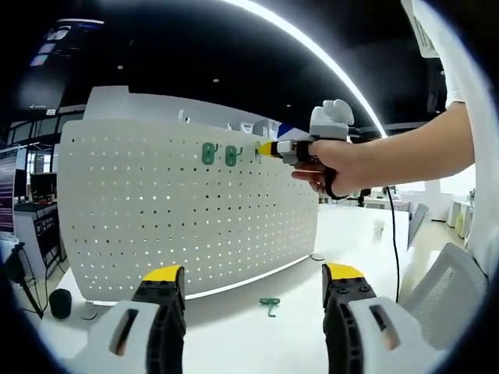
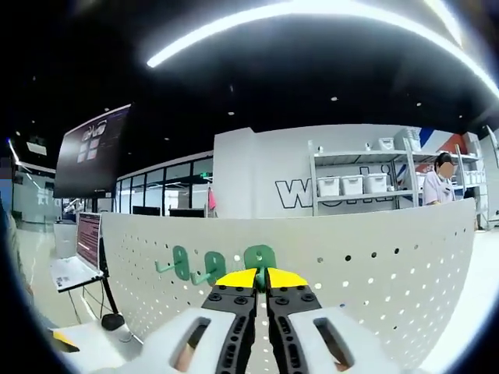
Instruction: Insert the hook assembly into the mounting plate slot until the hook locks in place.
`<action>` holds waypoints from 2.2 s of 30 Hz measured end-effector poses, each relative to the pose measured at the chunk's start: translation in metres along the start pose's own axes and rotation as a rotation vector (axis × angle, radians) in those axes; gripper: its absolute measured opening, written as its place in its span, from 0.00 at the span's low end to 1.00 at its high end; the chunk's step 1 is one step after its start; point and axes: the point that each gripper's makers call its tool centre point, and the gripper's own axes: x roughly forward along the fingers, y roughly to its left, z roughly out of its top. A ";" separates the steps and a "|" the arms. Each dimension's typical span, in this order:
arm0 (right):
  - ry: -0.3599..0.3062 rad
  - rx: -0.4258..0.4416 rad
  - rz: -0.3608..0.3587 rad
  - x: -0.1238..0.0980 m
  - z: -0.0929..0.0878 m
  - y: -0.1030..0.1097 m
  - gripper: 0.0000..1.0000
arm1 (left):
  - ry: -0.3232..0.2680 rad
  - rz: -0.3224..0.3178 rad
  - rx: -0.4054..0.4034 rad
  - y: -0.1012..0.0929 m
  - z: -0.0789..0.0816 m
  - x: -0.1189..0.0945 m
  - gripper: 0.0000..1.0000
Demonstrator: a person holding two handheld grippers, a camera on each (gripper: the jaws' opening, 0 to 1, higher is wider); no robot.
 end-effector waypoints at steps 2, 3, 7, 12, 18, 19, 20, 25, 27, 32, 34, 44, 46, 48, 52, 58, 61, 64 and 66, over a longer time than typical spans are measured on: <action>-0.004 0.006 -0.003 0.002 0.000 0.000 0.01 | 0.005 0.007 -0.005 0.002 -0.001 0.000 0.73; -0.005 0.009 -0.005 0.004 0.000 -0.001 0.01 | 0.006 0.008 -0.006 0.003 -0.002 0.000 0.73; 0.000 0.020 -0.003 0.005 -0.003 0.001 0.01 | 0.012 0.010 -0.005 0.003 -0.003 -0.001 0.73; 0.009 0.036 -0.006 0.009 -0.007 0.000 0.01 | 0.018 0.011 -0.005 0.003 -0.004 -0.001 0.73; 0.015 0.060 -0.011 0.014 -0.012 0.000 0.01 | 0.024 0.008 -0.019 0.003 -0.007 -0.001 0.72; 0.014 0.051 -0.012 0.014 -0.012 -0.001 0.01 | 0.027 0.009 -0.013 0.004 -0.007 -0.001 0.72; 0.017 0.064 -0.027 0.013 -0.012 -0.003 0.01 | 0.025 0.008 -0.015 0.004 -0.007 -0.001 0.72; 0.018 0.066 -0.046 0.014 -0.014 -0.002 0.01 | 0.026 0.011 -0.030 0.004 -0.008 -0.001 0.71; 0.018 0.067 -0.061 0.014 -0.013 -0.001 0.01 | 0.025 0.011 -0.029 0.004 -0.008 -0.001 0.71; 0.020 0.052 -0.115 0.016 -0.015 -0.001 0.01 | 0.027 0.014 -0.039 0.005 -0.009 -0.002 0.71; 0.018 0.027 -0.134 0.016 -0.016 -0.001 0.01 | 0.030 0.021 -0.037 0.006 -0.010 -0.002 0.71; 0.008 0.037 -0.176 0.016 -0.016 -0.001 0.02 | 0.035 0.022 -0.042 0.006 -0.011 -0.002 0.71; 0.013 0.036 -0.166 0.015 -0.016 -0.001 0.02 | 0.034 0.024 -0.040 0.007 -0.011 -0.002 0.71; 0.027 0.049 -0.146 0.015 -0.018 0.001 0.05 | 0.033 0.022 -0.039 0.006 -0.011 -0.002 0.71; 0.021 0.066 -0.129 0.011 -0.016 0.003 0.14 | 0.044 0.035 -0.030 0.010 -0.013 -0.003 0.71; 0.040 0.064 -0.114 0.007 -0.021 -0.003 0.23 | 0.026 0.026 -0.036 0.007 -0.009 -0.002 0.72; 0.048 0.056 -0.105 0.006 -0.022 -0.005 0.24 | 0.030 0.025 -0.037 0.006 -0.009 -0.002 0.72; 0.044 0.054 -0.099 0.005 -0.020 -0.006 0.24 | 0.024 0.025 -0.038 0.006 -0.009 -0.002 0.72; 0.044 0.063 -0.087 0.004 -0.020 -0.006 0.23 | 0.023 0.025 -0.039 0.007 -0.009 -0.002 0.72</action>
